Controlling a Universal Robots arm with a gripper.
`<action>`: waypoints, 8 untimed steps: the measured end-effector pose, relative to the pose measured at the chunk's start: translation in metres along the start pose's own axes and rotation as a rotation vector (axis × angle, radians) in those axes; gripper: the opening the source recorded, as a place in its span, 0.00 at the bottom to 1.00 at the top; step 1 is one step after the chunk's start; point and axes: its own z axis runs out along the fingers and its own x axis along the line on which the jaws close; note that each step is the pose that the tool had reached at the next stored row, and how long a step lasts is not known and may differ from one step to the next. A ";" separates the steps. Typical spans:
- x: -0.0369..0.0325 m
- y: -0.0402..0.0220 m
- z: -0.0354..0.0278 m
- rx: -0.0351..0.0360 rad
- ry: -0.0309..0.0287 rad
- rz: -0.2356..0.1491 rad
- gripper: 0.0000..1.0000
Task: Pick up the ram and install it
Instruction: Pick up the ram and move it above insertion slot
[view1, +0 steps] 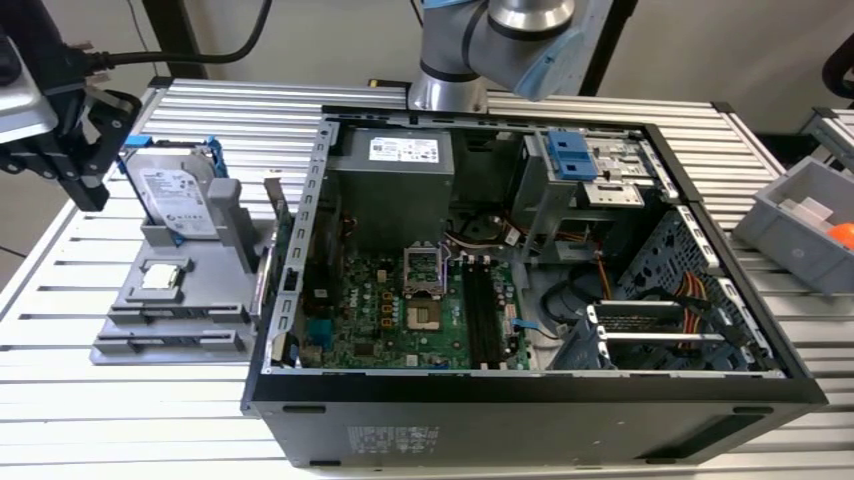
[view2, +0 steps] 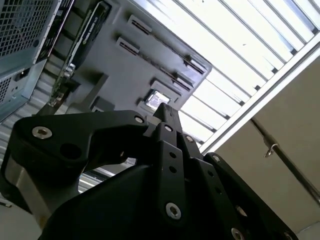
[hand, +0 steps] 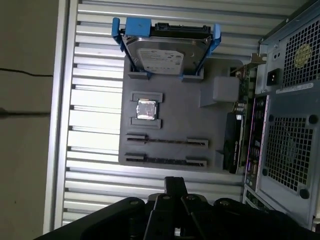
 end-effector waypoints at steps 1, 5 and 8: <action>0.0000 0.0000 0.0000 0.0002 0.0005 -0.015 0.00; 0.0000 0.0000 0.0000 0.0006 0.0017 -0.050 0.00; 0.0000 0.0000 0.0000 0.0008 0.0021 -0.058 0.00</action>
